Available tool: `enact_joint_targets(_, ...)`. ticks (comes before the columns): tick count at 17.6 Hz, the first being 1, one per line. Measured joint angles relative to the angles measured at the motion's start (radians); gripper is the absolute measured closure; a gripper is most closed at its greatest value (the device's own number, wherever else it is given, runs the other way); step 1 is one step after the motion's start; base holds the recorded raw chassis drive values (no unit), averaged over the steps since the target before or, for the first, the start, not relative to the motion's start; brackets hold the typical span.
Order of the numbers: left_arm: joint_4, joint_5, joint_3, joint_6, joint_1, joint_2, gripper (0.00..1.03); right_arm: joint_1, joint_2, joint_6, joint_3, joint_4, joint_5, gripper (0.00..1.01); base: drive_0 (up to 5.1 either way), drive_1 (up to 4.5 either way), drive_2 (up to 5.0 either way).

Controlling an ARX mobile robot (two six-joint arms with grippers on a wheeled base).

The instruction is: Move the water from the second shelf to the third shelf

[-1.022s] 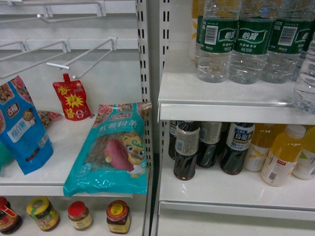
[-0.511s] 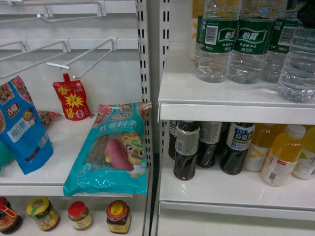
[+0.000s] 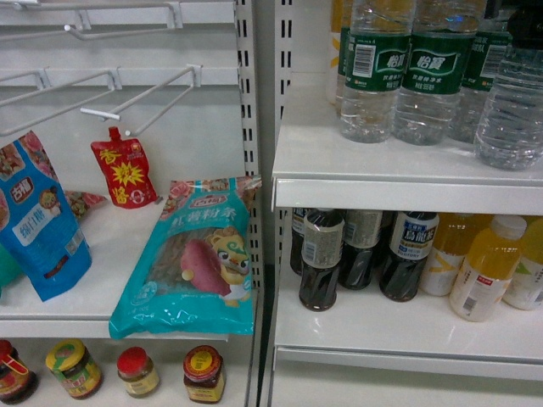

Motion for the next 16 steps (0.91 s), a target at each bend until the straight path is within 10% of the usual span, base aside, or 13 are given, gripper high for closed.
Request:
enact_joint_targets(2, 0.000, 0.000, 0.000, 0.000, 0.000, 0.000, 0.05, 0.000, 0.000, 0.000, -0.002, 0.005, 0.000, 0.58, 0.0, 0.00, 0.0)
enact_joint_targets(6, 0.000, 0.000, 0.000, 0.000, 0.000, 0.000, 0.05, -0.007, -0.005, -0.001, -0.013, 0.038, 0.002, 0.02, 0.0, 0.00, 0.0)
enact_joint_targets(16, 0.000, 0.000, 0.000, 0.000, 0.000, 0.000, 0.05, 0.010, -0.133, -0.055, -0.113, 0.019, 0.003, 0.03, 0.0, 0.00, 0.0)
